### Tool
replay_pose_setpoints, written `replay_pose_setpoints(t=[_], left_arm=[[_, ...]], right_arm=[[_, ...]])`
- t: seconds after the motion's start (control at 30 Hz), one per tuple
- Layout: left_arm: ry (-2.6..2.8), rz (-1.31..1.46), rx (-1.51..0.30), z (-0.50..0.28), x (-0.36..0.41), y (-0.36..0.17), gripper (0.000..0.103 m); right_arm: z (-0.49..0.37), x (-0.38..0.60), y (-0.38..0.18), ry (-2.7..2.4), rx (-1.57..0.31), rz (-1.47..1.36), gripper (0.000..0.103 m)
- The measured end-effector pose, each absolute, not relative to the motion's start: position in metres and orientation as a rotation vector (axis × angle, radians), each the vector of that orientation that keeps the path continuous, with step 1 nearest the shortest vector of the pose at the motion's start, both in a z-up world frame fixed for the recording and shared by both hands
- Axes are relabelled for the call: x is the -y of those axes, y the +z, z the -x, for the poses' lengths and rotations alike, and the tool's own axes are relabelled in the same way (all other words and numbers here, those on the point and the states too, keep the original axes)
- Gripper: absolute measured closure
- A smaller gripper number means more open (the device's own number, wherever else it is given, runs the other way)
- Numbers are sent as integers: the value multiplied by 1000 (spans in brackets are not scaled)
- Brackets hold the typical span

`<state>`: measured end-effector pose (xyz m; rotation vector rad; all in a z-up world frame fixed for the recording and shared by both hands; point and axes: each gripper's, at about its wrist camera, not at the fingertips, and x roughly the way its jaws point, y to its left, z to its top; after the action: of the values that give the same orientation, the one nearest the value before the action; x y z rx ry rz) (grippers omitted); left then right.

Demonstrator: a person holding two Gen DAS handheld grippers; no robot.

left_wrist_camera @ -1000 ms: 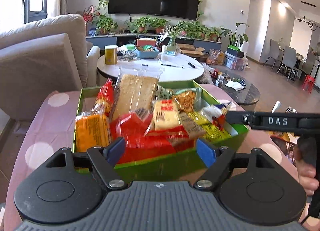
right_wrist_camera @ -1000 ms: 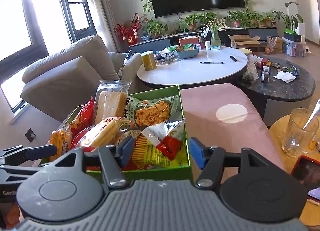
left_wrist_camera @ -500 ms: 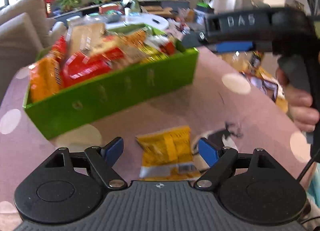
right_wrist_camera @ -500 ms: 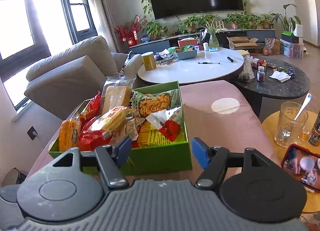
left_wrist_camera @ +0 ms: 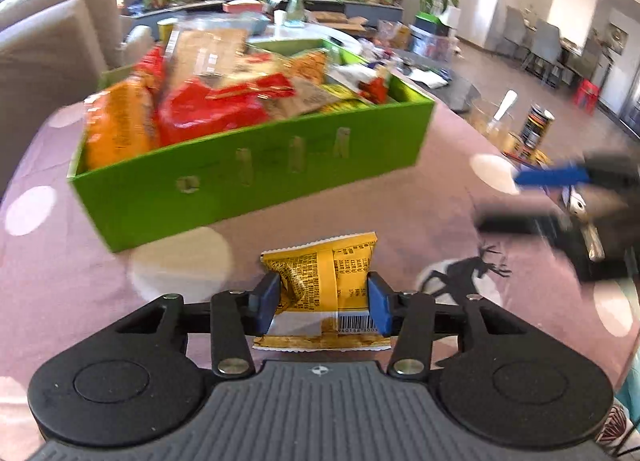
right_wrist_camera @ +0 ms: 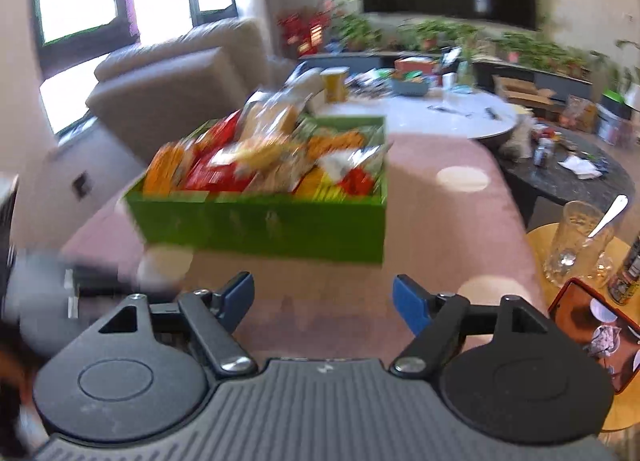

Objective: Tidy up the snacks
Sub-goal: 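Grasp the yellow chip bag with the left tool, then grasp the clear nut bar pack with the right tool and lift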

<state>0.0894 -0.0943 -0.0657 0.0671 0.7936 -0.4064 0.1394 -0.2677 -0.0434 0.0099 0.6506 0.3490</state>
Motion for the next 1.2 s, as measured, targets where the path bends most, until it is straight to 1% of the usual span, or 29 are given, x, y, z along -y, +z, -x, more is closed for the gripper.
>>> replay_pose_setpoints(t=[0.13, 0.3, 0.33, 0.5, 0.6, 0.67, 0.77, 0.83, 0.97, 1.0, 1.07, 1.1, 1.2], left_arm=[[-384, -32, -785, -83, 82, -63, 60], [-383, -18, -769, -72, 74, -57, 60], [-383, -15, -763, -70, 73, -56, 60], [-388, -9, -731, -57, 67, -47, 59], [-379, -6, -723, -54, 64, -44, 59], [-373, -1, -723, -54, 63, -43, 59], [-367, 3, -727, -56, 63, -44, 59], [-369, 2, -730, -56, 64, -45, 59], [-371, -2, -739, -57, 65, -49, 59], [-371, -2, -741, -57, 65, -50, 59], [-369, 0, -744, -57, 63, -52, 59], [-367, 2, -745, -57, 63, -53, 59], [-360, 11, -746, -57, 61, -53, 59]], right_arm=[[-115, 265, -59, 463, -709, 68, 14], [-80, 257, -66, 584, -705, 176, 10], [-75, 255, -66, 602, -703, 199, 8], [-71, 241, -78, 579, -719, 350, 6], [-80, 244, -85, 569, -733, 333, 7], [-85, 247, -86, 558, -728, 300, 10], [-90, 249, -84, 560, -725, 246, 11], [-90, 245, -83, 546, -719, 236, 14], [-90, 241, -83, 513, -706, 243, 14], [-90, 241, -83, 495, -706, 232, 13], [-91, 243, -82, 469, -718, 209, 6], [-89, 244, -81, 457, -723, 196, 0], [-84, 248, -78, 440, -736, 164, 0]])
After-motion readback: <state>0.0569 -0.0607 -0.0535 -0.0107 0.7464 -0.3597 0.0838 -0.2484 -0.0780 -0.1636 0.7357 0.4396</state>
